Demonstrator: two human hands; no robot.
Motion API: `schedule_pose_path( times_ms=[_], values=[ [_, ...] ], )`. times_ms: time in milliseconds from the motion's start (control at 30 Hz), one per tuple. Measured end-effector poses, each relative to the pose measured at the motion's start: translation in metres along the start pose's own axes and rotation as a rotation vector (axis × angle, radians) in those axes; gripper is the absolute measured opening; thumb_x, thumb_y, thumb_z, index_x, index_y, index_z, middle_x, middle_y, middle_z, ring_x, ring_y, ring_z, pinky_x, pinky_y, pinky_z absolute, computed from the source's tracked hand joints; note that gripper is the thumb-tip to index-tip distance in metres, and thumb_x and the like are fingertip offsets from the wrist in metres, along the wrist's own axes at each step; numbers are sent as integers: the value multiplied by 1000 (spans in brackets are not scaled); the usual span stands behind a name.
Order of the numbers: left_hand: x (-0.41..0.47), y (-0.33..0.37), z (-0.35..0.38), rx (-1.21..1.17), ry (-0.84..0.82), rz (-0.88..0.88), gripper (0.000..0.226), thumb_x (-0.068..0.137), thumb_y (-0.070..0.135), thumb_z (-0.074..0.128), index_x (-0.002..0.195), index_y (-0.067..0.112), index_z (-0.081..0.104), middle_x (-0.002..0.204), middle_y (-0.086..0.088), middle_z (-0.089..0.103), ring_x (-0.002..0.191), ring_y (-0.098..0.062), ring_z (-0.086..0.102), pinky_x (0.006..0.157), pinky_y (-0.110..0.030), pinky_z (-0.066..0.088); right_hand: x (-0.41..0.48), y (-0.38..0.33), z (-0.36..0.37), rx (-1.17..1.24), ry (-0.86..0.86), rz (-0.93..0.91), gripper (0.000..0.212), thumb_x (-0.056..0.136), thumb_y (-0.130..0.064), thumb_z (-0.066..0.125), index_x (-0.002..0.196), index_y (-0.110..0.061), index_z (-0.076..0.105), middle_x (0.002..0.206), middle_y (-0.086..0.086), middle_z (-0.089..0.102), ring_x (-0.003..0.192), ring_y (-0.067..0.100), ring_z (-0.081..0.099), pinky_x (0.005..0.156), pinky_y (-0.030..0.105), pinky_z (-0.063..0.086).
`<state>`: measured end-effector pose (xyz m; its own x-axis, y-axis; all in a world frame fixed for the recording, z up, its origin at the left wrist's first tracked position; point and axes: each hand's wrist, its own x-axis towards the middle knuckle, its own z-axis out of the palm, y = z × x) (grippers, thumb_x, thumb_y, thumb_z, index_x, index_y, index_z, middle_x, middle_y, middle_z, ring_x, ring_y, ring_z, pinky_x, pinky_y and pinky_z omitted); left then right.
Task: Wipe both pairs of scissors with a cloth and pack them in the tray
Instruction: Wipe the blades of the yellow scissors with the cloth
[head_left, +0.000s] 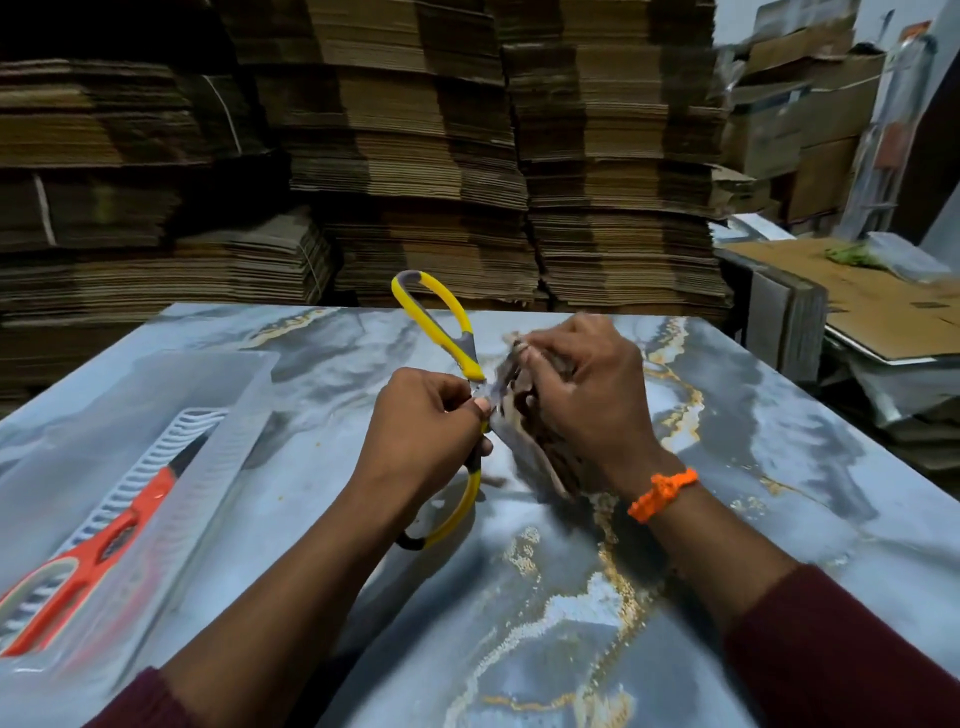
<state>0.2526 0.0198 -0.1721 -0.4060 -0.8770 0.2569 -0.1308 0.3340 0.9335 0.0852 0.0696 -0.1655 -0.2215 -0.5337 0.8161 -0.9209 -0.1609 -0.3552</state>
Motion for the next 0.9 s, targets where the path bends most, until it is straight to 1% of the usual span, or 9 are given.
schedule_pose_path(
  times_ms=[67,200,333,433,500,600,733,800,900],
  values=[
    [1,-1,-1,6,10,-5,27,95,5,65,70,-4,71,49,-9,65,54,-27,71,63,-47,63,-16,-15,-2,-4,-93,-125,14,88,-15,75,100,-12,81,86,4,68,86,18,58,74,37,50],
    [2,2,-4,-42,7,-9,27,96,2,63,72,-4,72,51,-10,64,54,-26,68,58,-39,58,3,6,2,11,-21,28,13,88,-16,74,100,-15,81,85,3,69,85,22,61,72,44,54],
    [-1,15,2,-75,-24,47,25,96,6,65,74,5,77,54,-12,65,51,-23,61,56,-34,53,-12,5,6,-41,-97,-57,8,82,-14,72,81,-10,78,80,6,68,78,25,62,67,39,53],
    [4,15,-4,-146,23,4,31,96,6,66,66,10,73,55,-10,65,55,-25,60,62,-39,53,-1,25,-1,150,-48,339,7,87,-19,76,90,-16,82,83,-6,76,81,7,71,82,36,60],
    [7,13,-12,-117,58,-10,30,96,7,66,67,10,73,51,-5,64,53,-24,60,62,-38,55,10,42,-19,207,27,449,7,88,-19,77,92,-19,83,87,-8,78,84,1,71,87,36,60],
    [8,9,-14,47,64,19,25,96,12,66,73,8,77,47,-1,64,48,-19,61,63,-37,57,10,24,-32,161,76,246,11,89,-22,77,98,-21,82,92,-11,75,90,3,69,81,25,55],
    [7,2,-9,200,93,99,29,91,24,66,71,6,74,55,-15,66,57,-33,68,62,-48,60,-9,-19,-3,21,-150,-192,10,89,-22,77,98,-21,81,86,-4,71,85,20,58,77,30,42],
    [5,2,-10,256,94,150,30,89,29,63,72,7,74,59,-17,66,61,-36,67,62,-51,58,-6,-15,5,61,-145,-132,10,87,-22,78,96,-22,81,86,-5,72,86,21,59,78,33,44],
    [1,5,-7,251,70,178,30,88,28,61,73,5,73,60,-17,67,61,-37,65,63,-51,58,2,4,-4,79,-20,68,8,87,-20,79,94,-21,82,85,-8,72,88,20,61,77,34,49]
  ],
)
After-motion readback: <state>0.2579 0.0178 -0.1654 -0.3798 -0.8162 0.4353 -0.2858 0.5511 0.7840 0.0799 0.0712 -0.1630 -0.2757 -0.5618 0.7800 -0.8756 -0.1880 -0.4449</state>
